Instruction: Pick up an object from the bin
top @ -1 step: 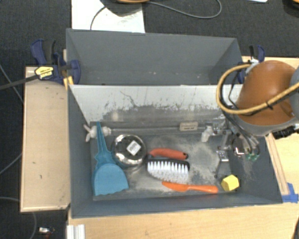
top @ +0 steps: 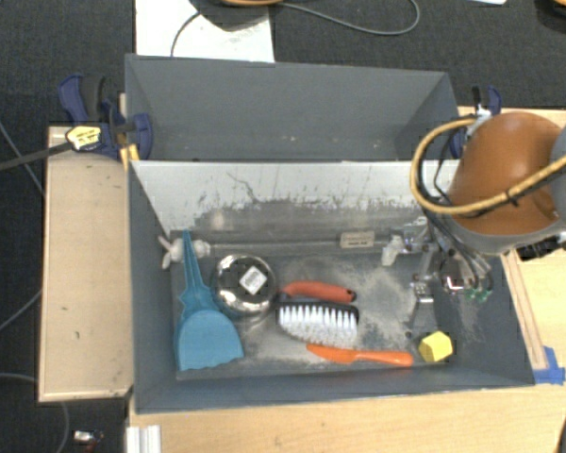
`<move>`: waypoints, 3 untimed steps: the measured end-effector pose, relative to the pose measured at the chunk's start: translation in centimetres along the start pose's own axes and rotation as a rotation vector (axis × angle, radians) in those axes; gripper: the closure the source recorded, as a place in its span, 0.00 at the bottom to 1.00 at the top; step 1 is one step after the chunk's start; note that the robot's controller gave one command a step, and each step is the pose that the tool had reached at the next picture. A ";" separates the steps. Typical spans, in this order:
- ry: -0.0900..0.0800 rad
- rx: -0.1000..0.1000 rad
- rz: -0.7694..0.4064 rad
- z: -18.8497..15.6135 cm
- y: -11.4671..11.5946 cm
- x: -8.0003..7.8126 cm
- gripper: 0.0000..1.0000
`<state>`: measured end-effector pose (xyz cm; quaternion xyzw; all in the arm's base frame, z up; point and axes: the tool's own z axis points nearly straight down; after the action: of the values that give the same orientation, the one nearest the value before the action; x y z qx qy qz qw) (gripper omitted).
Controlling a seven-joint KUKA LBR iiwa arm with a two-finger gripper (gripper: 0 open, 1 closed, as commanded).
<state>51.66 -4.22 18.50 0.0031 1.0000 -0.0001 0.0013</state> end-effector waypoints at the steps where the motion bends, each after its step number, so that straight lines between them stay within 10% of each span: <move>1: -0.003 -0.001 0.108 6.9 4.9 1.6 0.00; 2: -0.009 0.002 -0.081 8.3 7.6 1.8 0.00; 3: 0.002 -0.001 0.093 8.5 10.0 3.9 0.00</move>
Offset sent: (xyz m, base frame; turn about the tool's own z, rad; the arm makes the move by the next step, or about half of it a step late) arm -0.0177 0.0824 -0.0789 -0.1106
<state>47.85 5.79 10.00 0.0494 0.9988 0.0006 0.0002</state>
